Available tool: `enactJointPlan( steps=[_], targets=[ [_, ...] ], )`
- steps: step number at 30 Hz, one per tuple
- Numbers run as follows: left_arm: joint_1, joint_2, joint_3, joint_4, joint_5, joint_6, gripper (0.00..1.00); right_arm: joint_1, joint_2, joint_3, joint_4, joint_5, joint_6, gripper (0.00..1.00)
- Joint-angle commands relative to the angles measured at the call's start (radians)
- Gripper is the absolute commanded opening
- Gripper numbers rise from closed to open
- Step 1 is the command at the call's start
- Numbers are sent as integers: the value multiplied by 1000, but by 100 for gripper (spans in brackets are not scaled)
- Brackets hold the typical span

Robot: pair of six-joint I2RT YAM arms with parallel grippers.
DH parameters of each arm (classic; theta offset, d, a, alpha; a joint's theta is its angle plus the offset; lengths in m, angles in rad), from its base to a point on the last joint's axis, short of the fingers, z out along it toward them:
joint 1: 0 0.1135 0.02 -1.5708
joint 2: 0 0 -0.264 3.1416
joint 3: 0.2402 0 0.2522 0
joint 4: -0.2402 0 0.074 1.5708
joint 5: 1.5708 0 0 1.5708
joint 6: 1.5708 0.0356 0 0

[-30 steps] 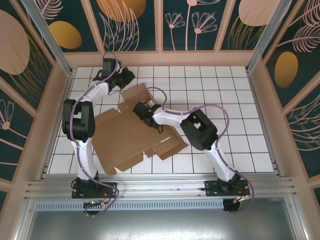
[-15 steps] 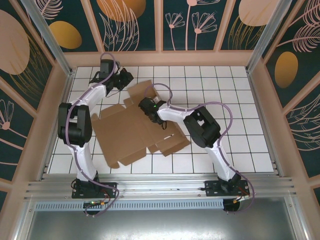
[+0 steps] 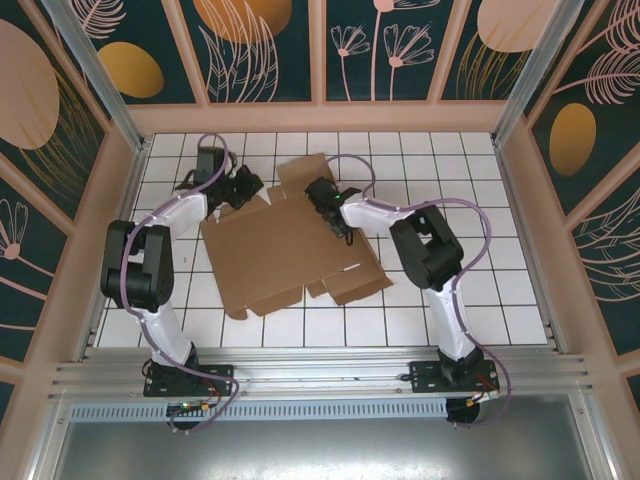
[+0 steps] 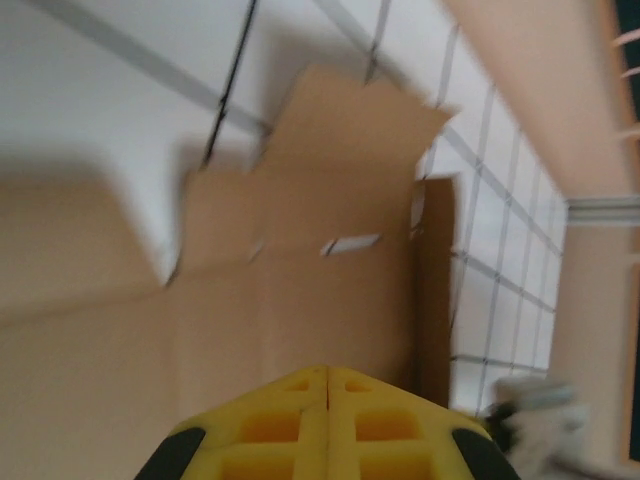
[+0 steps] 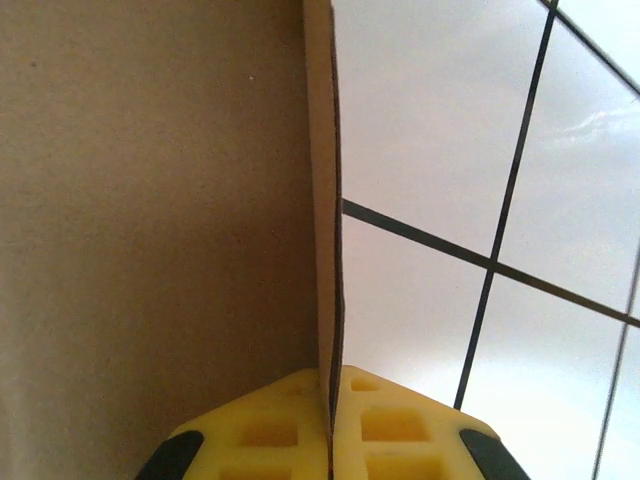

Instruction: Fold the paper box

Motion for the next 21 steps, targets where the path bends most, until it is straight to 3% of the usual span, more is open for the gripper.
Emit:
enactJointPlan(
  steps=[1,4,10,21],
  targets=[
    [-7,-68,-150,61,46,-47,0,-40,-66,-1,4,-135,-2,6],
    [-42,-87,-264,84,52,-53,0,-52,-74,23,-16,-130,-21,5],
    [-73,-10,-288,97,42,-55,0,-58,-114,61,-43,-181,-39,5],
    [-97,70,-270,129,64,-63,0,-37,-115,256,-194,-455,-11,8]
  ],
)
